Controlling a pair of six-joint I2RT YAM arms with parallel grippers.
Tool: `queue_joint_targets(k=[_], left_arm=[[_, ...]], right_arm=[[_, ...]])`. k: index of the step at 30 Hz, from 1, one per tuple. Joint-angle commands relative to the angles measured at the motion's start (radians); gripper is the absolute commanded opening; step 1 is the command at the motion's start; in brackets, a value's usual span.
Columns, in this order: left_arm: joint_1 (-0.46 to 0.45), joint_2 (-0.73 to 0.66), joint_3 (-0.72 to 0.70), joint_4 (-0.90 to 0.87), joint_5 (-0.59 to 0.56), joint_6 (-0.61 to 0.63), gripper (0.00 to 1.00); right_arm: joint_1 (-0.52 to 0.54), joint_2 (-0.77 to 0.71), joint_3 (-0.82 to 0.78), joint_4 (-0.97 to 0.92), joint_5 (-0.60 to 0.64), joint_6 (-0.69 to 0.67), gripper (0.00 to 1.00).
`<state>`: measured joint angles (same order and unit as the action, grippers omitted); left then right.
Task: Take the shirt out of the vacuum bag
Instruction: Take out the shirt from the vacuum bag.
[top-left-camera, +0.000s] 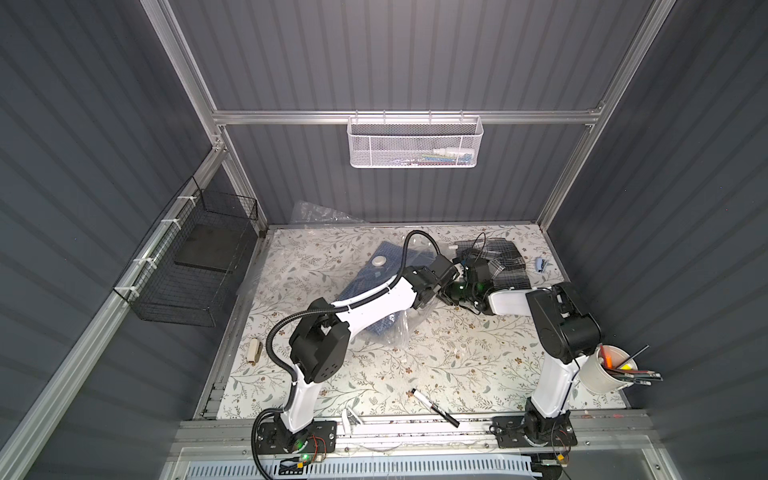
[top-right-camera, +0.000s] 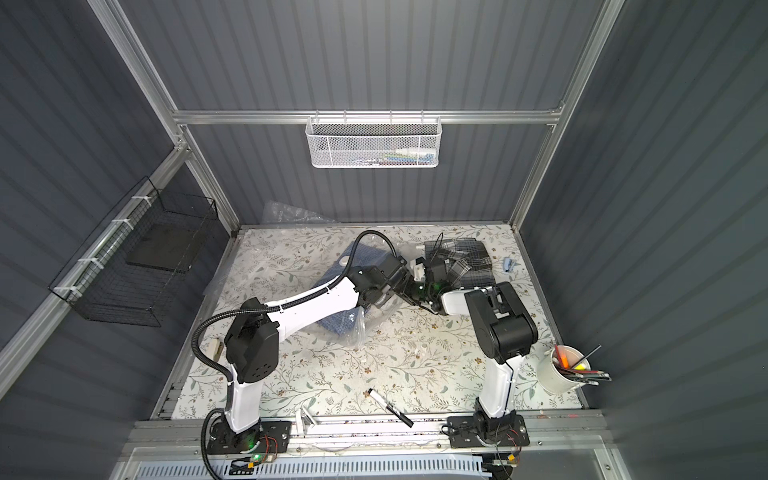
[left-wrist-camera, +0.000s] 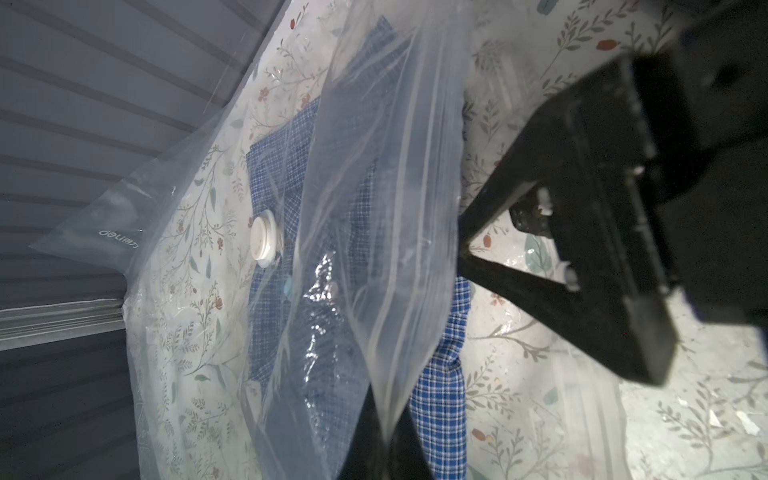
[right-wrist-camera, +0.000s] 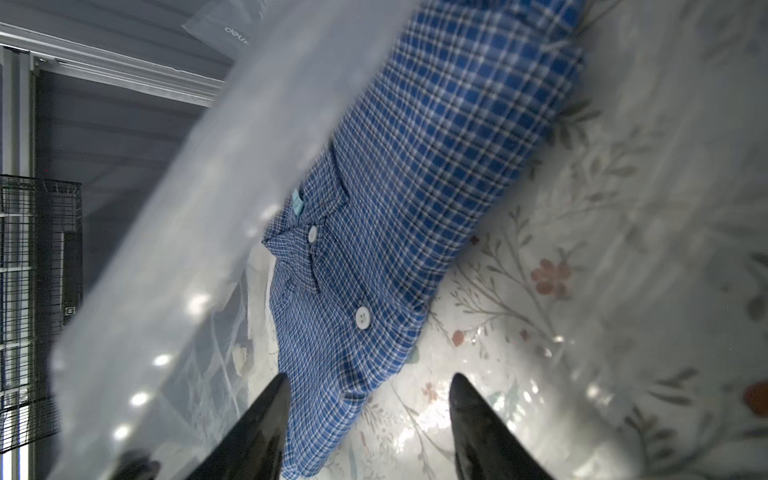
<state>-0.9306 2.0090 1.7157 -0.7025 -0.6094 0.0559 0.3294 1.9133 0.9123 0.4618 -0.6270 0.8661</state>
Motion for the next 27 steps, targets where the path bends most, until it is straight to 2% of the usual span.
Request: queue_joint_targets(k=[1,20,24,27], left_arm=[[-0.005,-0.03,0.007,0.0,-0.022,-0.005,0.05],[0.002,-0.042,-0.005,0.033,-0.002,-0.006,0.05],[0.01,-0.047,-0.023,0.042,0.007,-0.015,0.05],[0.013,-0.051,-0.034,0.047,0.012,-0.019,0.05]], right_arm=[[0.015,0.035,0.026,0.055,0.012,0.049,0.59],[0.099,0.229,0.189,0.095,0.089,0.101,0.59],[0.118,0.248,0.206,0.136,0.118,0.132,0.53],[0.119,0.249,0.197,0.193,0.144,0.166,0.45]])
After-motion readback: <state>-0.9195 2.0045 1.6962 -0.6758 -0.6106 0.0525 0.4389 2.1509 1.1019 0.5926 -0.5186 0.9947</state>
